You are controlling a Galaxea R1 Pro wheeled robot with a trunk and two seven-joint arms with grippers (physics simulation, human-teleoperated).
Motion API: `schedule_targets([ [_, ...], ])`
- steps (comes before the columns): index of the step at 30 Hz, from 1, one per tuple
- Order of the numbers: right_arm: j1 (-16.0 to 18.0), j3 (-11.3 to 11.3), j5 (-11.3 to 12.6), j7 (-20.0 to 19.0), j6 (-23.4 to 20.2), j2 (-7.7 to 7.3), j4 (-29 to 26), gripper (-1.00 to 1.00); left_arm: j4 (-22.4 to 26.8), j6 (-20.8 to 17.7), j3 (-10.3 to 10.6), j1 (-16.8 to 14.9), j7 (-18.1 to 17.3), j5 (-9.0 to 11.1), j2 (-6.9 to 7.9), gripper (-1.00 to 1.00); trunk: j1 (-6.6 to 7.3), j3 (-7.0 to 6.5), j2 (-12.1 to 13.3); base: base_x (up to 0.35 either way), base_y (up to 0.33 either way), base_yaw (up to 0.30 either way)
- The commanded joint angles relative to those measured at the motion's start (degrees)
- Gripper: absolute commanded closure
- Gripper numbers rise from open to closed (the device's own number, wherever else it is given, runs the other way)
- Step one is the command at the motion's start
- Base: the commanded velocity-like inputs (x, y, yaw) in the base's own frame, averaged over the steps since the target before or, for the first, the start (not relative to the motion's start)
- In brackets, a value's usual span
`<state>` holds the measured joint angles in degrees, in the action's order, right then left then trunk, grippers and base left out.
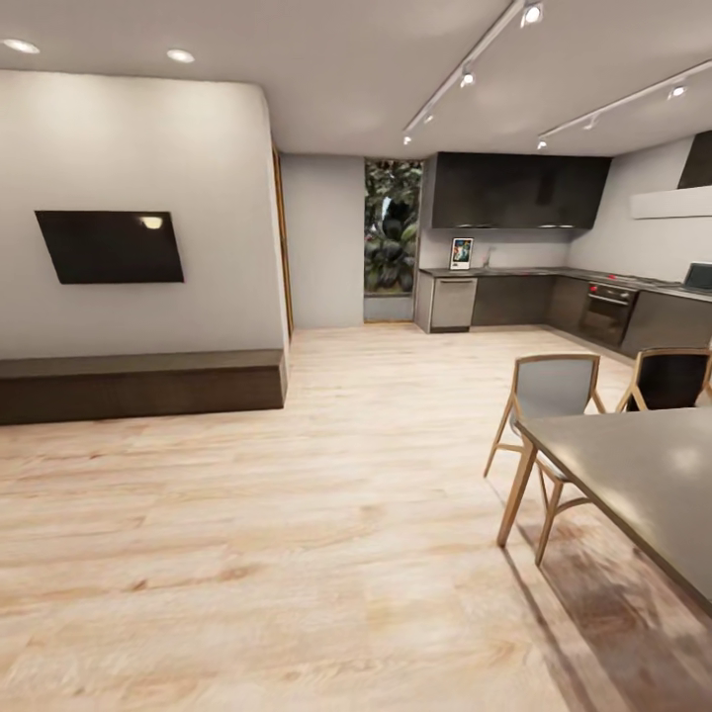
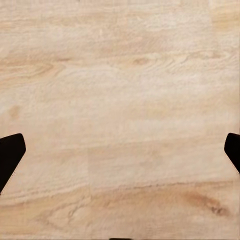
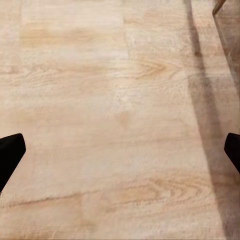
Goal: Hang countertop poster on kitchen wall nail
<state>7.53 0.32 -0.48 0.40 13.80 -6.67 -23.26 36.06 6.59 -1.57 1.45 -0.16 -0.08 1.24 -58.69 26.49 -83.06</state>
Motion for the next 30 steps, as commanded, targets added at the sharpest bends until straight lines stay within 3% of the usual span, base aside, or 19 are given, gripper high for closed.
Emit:
schedule_targets([
  [1,0.0,0.0,0.0,0.0,0.2,-0.01,0.0,-1.0,0.1,0.1,-0.1,0.0,0.0,0.0,-0.01,-1.0,-0.04,0.05,0.0,0.338,0.0,0.0],
  [30,0.0,0.0,0.0,0.0,0.2,-0.01,0.1,-1.0,0.1,0.1,-0.1,0.0,0.0,0.0,-0.01,-1.0,-0.04,0.05,0.0,0.338,0.0,0.0],
])
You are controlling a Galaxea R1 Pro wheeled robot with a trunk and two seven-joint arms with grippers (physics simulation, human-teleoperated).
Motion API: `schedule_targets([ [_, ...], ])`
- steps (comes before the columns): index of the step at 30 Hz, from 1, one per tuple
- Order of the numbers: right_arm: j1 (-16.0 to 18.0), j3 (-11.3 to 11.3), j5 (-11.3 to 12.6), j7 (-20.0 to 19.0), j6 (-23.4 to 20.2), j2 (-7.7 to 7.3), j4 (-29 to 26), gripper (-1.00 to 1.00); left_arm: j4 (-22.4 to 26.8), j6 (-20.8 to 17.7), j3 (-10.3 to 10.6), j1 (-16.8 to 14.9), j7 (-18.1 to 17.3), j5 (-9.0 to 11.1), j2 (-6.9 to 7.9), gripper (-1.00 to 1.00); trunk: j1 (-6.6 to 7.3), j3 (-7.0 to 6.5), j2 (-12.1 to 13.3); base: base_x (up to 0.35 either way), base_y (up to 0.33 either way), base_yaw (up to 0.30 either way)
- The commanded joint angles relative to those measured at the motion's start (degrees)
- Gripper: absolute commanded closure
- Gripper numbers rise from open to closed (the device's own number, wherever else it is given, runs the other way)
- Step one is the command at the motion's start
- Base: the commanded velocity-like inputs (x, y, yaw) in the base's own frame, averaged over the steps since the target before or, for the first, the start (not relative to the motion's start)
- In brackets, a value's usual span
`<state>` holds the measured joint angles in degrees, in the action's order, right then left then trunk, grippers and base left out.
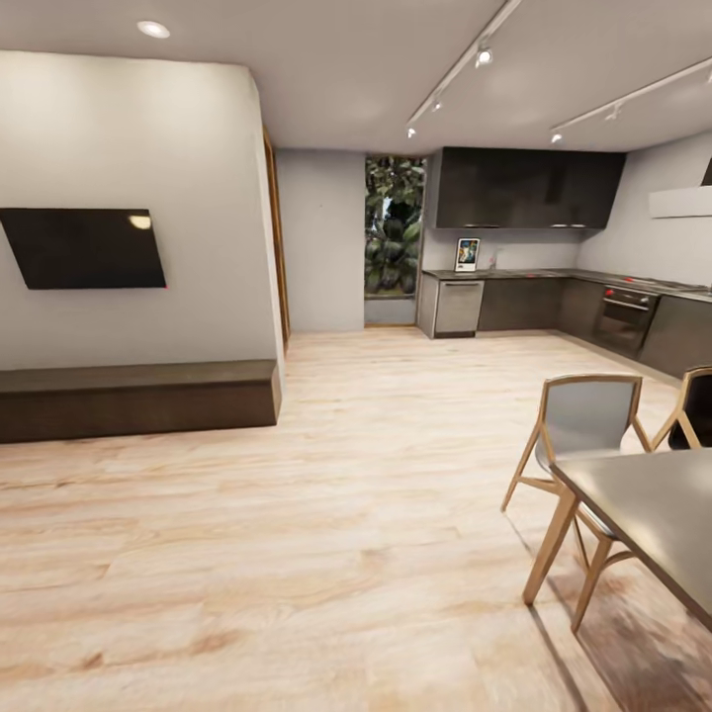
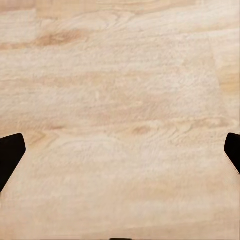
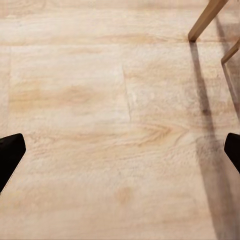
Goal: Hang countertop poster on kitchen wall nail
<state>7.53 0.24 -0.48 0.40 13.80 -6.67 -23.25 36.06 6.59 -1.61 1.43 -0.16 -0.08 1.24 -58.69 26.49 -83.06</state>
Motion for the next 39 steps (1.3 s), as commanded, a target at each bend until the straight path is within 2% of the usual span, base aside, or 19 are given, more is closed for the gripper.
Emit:
schedule_targets([
  [1,0.0,0.0,0.0,0.0,0.2,-0.01,0.0,-1.0,0.1,0.1,-0.1,0.0,0.0,0.0,-0.01,-1.0,-0.04,0.05,0.0,0.338,0.0,0.0],
  [39,0.0,0.0,0.0,0.0,0.2,-0.01,0.0,-1.0,0.1,0.1,-0.1,0.0,0.0,0.0,0.08,-1.0,-0.04,0.05,0.0,0.338,0.0,0.0],
])
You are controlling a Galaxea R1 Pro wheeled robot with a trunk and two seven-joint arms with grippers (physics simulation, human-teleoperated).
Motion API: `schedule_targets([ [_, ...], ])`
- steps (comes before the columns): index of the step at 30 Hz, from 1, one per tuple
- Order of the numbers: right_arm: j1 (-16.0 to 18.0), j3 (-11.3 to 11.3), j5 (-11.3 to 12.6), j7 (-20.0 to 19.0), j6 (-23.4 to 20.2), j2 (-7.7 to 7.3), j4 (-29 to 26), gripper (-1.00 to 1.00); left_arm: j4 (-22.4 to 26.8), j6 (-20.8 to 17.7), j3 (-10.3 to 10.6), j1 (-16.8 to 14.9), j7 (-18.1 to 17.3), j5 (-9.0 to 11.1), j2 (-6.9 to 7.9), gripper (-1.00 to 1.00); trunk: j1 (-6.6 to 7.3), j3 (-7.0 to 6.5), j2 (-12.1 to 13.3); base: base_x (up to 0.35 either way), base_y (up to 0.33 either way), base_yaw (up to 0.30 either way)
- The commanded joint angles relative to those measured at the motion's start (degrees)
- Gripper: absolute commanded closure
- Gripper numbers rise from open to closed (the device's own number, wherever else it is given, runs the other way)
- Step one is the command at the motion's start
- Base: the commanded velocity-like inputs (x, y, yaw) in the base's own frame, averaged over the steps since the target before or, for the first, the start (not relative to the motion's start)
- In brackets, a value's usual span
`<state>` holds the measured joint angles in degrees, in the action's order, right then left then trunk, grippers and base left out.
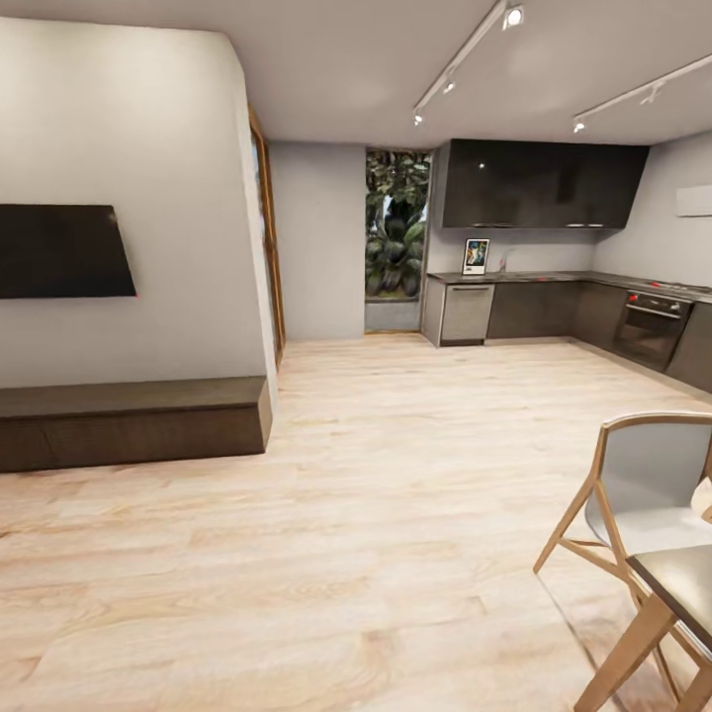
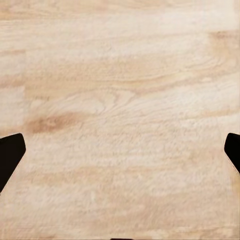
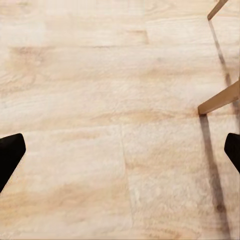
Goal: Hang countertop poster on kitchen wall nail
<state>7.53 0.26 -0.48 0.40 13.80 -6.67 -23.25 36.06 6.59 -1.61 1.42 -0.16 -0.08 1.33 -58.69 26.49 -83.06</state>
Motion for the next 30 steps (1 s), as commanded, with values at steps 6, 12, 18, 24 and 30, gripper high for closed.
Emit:
schedule_targets([
  [6,0.0,0.0,0.0,0.0,0.2,-0.01,0.0,-1.0,0.1,0.1,-0.1,0.0,0.0,0.0,-0.01,-1.0,-0.04,0.05,0.0,0.338,0.0,0.0],
  [12,0.0,0.0,0.0,0.0,0.2,-0.01,0.0,-1.0,0.1,0.1,-0.1,0.0,0.0,0.0,-0.01,-1.0,-0.04,0.05,0.0,0.338,0.0,0.0],
  [18,0.0,0.0,0.0,0.0,0.2,-0.01,0.0,-1.0,0.1,0.1,-0.1,0.0,0.0,0.0,-0.01,-1.0,-0.04,0.05,0.0,0.338,0.0,0.0],
  [24,0.0,0.0,0.0,0.0,0.2,-0.01,0.0,-1.0,0.1,0.1,-0.1,0.0,0.0,0.0,-0.01,-1.0,-0.04,0.05,0.0,0.338,0.0,0.0],
  [30,0.0,0.0,0.0,0.0,0.2,-0.01,0.0,-1.0,0.1,0.1,-0.1,0.0,0.0,0.0,-0.01,-1.0,-0.04,0.05,0.0,0.338,0.0,0.0],
])
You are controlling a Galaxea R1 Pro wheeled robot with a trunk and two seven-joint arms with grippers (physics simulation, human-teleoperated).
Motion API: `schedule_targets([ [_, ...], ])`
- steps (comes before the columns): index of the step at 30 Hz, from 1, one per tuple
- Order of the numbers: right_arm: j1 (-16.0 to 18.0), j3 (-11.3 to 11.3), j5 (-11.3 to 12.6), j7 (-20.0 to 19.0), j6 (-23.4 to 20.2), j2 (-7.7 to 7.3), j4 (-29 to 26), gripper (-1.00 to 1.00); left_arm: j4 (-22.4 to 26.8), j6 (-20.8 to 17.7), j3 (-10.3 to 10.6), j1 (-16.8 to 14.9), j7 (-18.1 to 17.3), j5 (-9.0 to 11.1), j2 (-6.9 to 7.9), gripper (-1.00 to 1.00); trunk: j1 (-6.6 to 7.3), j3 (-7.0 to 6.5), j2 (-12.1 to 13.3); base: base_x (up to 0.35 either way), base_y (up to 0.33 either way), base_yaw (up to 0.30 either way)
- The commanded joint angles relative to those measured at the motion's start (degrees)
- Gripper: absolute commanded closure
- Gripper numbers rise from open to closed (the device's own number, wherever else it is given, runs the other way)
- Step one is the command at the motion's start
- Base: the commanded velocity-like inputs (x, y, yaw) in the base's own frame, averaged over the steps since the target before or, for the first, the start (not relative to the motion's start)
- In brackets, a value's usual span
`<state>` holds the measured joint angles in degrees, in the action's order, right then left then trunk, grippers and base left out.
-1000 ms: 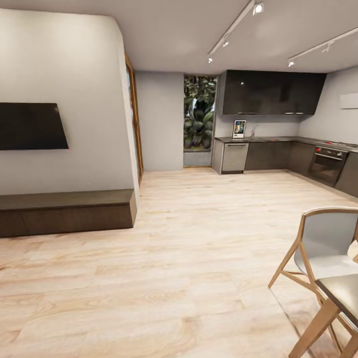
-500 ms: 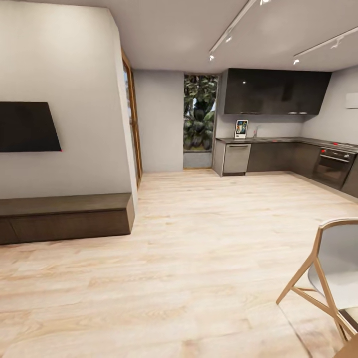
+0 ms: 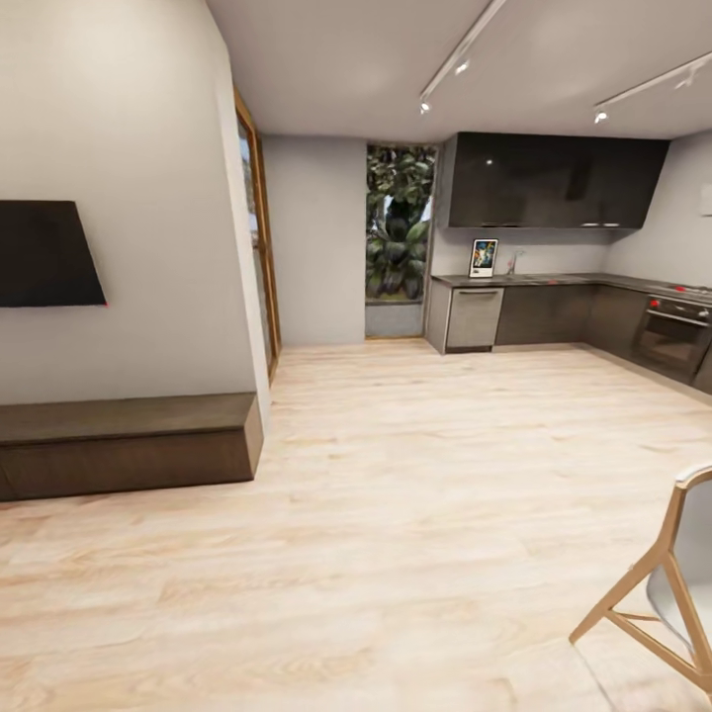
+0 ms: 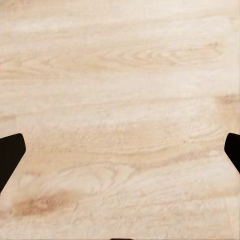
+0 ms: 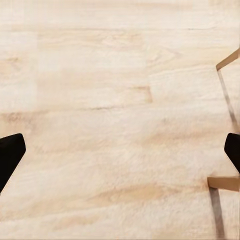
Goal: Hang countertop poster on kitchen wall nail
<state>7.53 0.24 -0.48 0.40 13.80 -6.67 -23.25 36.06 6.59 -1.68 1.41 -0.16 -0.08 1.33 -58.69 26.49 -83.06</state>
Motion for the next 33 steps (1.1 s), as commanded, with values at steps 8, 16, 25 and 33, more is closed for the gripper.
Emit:
schedule_targets([
  [8,0.0,0.0,0.0,0.0,0.2,-0.01,0.0,-1.0,0.1,0.1,-0.1,0.0,0.0,0.0,-0.01,-1.0,-0.04,0.05,0.0,0.338,0.0,0.0],
  [16,0.0,-0.1,0.0,0.0,0.2,-0.08,0.0,-1.0,0.1,0.1,-0.1,0.0,0.0,0.0,-0.01,-1.0,-0.04,0.05,0.0,0.338,0.0,0.0],
  [25,0.0,-0.1,0.0,0.0,0.2,-0.09,0.0,-1.0,0.1,0.1,-0.2,0.0,0.0,0.0,-0.01,-1.0,-0.04,0.05,0.0,0.338,-0.003,0.0],
  [33,0.0,-0.1,0.0,0.0,0.2,-0.09,0.0,-1.0,0.1,0.1,-0.2,0.0,0.0,0.0,0.05,-1.0,-0.04,0.05,0.0,0.338,-0.056,0.0],
])
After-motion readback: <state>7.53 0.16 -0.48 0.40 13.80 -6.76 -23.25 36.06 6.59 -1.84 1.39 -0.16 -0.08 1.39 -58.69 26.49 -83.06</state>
